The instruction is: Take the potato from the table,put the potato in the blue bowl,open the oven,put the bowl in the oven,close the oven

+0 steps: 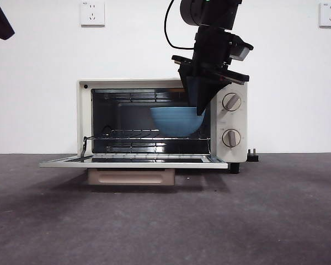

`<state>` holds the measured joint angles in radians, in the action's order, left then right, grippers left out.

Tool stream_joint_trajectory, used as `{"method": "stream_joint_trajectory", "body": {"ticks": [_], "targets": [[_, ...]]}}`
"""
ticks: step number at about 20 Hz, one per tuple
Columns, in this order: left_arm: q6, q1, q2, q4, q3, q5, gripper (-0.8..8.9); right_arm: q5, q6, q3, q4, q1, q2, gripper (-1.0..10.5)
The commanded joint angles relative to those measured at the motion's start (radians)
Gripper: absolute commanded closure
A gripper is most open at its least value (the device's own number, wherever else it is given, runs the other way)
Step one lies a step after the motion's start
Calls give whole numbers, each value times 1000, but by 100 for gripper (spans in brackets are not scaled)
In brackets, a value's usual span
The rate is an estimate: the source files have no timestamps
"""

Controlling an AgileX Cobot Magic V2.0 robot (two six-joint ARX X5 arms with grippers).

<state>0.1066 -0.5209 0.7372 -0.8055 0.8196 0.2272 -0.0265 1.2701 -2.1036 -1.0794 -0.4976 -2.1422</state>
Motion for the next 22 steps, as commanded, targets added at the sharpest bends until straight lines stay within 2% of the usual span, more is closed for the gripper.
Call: {"method": "stream_joint_trajectory", "body": {"ticks": [1,6,10,11,13,14,16,19,22], "targets": [[3,-2,-2,-10,2,0,820,-13,-29,-3,2,-7,6,846],[3,-2,-3,-18,2,-1,820,-40,-81,-4,2,-7,55,847],[3,-2,-3,-23,2,-34,820,-40,-161,-5,42,-7,124,851],[3,-2,-3,-27,2,-46,820,-41,-211,-5,43,-7,150,852],[-5,0,1,-31,2,-75,820,-60,-375,-5,37,-10,212,854],[-16,3,6,-30,1,-114,820,-110,-454,-5,25,-24,249,854],[-39,18,23,-28,1,-151,822,-175,-564,-5,6,-40,306,855],[-63,69,75,-6,1,-122,822,-243,-719,-5,-24,-60,397,856],[-92,150,148,33,1,-45,822,-253,-865,-5,-55,-73,488,873]]}}
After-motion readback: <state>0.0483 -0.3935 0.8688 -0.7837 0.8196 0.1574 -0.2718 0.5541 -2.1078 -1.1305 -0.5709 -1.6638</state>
